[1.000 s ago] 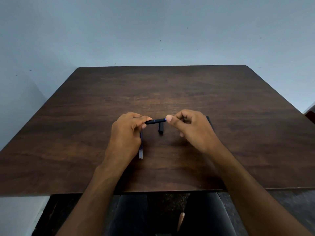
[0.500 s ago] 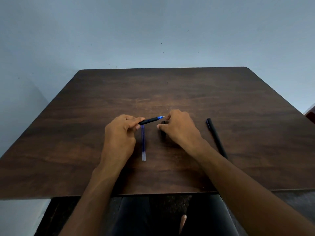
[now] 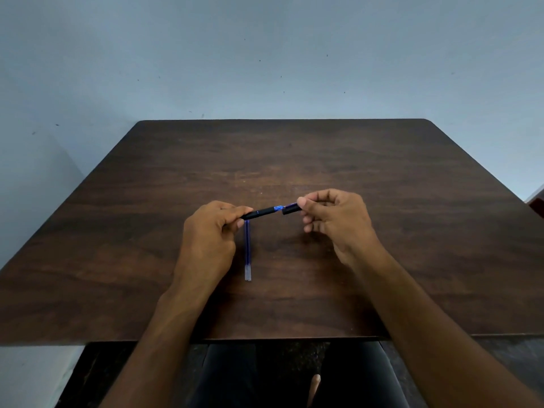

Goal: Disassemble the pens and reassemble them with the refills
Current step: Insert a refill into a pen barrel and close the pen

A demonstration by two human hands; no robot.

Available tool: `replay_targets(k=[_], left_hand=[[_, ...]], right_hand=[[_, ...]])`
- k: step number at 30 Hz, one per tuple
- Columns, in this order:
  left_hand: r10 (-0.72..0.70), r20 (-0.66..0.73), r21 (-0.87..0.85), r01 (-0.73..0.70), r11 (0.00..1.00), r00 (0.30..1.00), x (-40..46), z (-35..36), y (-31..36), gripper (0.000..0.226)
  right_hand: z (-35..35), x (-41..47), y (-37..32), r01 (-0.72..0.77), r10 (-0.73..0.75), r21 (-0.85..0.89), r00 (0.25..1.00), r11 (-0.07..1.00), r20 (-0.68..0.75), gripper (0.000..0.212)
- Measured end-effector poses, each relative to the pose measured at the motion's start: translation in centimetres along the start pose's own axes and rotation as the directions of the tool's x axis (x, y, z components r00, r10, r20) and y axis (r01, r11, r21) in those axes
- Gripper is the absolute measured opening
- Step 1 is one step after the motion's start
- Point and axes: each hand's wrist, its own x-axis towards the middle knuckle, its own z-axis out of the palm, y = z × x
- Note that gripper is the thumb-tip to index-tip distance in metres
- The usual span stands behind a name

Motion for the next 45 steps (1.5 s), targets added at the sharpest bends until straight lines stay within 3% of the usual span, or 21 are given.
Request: replay_targets(k=[2, 4, 17, 24, 29, 34, 39, 45], left_hand=[[0.008, 0.004, 0.003, -0.008, 1.000, 1.000, 0.0, 0.1, 0.0, 0.031], [0.012, 0.004, -0.001, -0.012, 1.000, 1.000, 0.1, 0.1, 0.1, 0.031], [0.050, 0.028, -0.026, -0.049, 0.998, 0.998, 0.3, 0.4, 0.7, 0.031], [0.074, 0.032, -0.035, -0.072, 0.997, 0.997, 0.4, 0.5, 0.8, 0.031], [0.160, 0.017, -0.016, -0.160, 0.987, 0.987, 0.2, 0.4, 0.7, 0.026], [0.174, 0.042, -0.006, -0.174, 0.985, 0.984, 0.3, 0.4, 1.0, 0.021], [0.216, 0.038, 0.002, -0.217, 0.976, 0.976, 0.2, 0.3, 1.8, 0.022], [0.239, -0.015, 0.006, -0.239, 0.971, 0.971, -0.1, 0.8, 1.9, 0.037]], right_hand=[[-0.6, -0.5, 0.1, -0.025, 0.022, 0.147, 1.000, 0.989, 0.022, 0.011], [-0.9, -0.8, 0.3, -0.017, 0.014, 0.187, 1.000, 0.982, 0.019, 0.013], [-0.9, -1.3, 0.7, 0.019, -0.027, 0.163, 0.999, 0.986, 0.046, 0.013], [-0.6, -1.5, 0.5, 0.108, -0.110, 0.135, 0.994, 0.985, 0.009, 0.013], [-0.5, -1.8, 0.8, 0.141, -0.151, 0.137, 0.986, 0.980, 0.069, 0.019], [-0.3, -1.8, 0.8, 0.130, -0.137, 0.247, 0.991, 0.960, 0.011, 0.016], [-0.2, -1.6, 0.9, 0.202, -0.196, 0.185, 0.979, 0.962, -0.052, 0.011], [-0.1, -1.7, 1.0, 0.275, -0.266, 0.099, 0.959, 0.956, -0.094, 0.007]])
